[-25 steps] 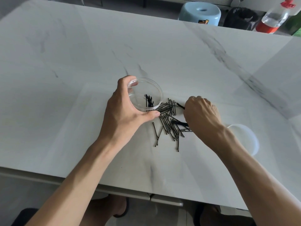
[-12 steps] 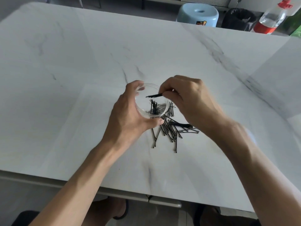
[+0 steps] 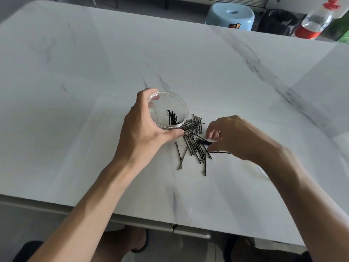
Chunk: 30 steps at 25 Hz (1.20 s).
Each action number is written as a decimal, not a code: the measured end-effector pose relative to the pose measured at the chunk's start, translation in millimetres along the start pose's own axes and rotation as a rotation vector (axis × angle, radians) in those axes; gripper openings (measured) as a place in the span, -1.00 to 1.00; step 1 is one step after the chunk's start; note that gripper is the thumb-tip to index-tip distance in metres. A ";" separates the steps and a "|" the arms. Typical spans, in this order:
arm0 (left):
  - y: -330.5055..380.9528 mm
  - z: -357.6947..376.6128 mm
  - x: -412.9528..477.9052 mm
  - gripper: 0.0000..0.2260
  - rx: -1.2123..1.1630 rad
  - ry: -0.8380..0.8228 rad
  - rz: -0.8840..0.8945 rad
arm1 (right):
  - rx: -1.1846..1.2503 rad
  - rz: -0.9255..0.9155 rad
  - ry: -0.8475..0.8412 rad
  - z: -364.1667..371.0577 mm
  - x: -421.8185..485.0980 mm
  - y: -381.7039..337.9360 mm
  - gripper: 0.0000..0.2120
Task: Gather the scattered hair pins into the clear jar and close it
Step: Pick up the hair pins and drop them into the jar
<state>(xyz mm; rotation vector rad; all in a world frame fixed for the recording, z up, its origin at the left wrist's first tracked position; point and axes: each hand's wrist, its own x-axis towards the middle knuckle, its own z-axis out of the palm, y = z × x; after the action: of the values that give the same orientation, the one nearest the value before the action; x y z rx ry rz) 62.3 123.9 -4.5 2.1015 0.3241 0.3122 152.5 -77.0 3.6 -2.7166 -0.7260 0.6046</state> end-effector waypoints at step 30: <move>3.8 6.5 -1.4 -0.20 0.009 -0.035 0.004 | -0.187 -0.091 0.161 24.9 -13.7 -0.5 -0.95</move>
<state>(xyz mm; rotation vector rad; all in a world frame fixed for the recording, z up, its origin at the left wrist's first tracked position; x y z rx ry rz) 63.6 116.4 -4.7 2.1137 0.3013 0.2768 130.1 -80.2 -13.6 -2.8401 -0.8991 0.3072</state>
